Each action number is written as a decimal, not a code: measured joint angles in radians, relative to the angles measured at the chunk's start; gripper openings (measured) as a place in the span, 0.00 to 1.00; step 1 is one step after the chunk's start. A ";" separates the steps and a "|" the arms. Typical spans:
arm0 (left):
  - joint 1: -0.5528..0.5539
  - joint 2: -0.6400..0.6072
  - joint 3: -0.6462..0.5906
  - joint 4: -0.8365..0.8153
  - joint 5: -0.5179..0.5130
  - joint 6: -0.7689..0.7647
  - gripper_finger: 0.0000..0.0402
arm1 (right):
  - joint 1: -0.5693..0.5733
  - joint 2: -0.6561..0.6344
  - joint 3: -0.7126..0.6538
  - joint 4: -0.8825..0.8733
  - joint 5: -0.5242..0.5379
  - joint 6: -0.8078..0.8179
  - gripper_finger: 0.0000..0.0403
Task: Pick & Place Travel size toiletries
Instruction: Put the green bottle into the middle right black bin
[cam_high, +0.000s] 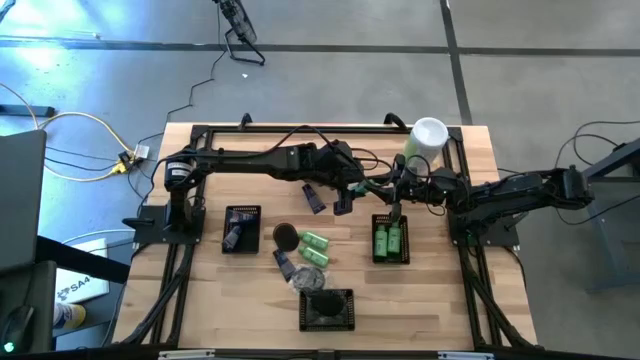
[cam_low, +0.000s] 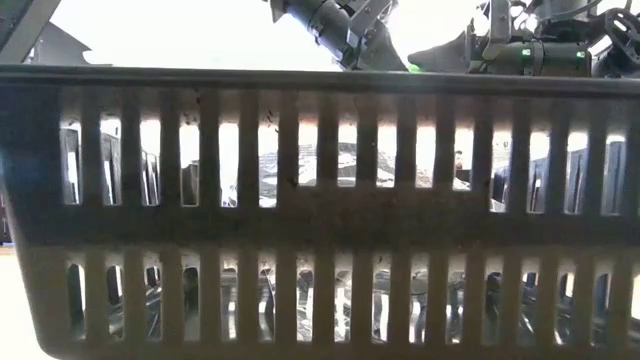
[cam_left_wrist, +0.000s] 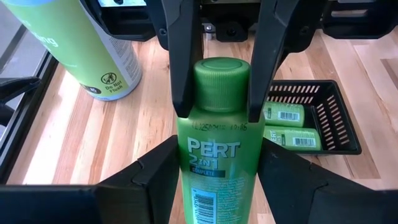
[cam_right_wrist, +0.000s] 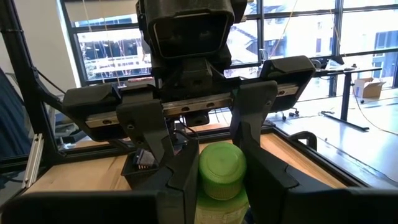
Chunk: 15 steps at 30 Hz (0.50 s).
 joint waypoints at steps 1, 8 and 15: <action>0.000 0.000 0.000 0.000 0.000 0.000 0.48 | 0.000 0.000 0.000 0.000 -0.001 0.000 0.24; 0.000 -0.003 0.000 0.021 -0.003 0.000 0.60 | 0.000 0.001 0.000 -0.006 -0.007 0.002 0.24; 0.001 -0.009 0.001 0.015 -0.007 0.000 0.65 | 0.000 -0.016 0.000 -0.062 -0.001 0.008 0.23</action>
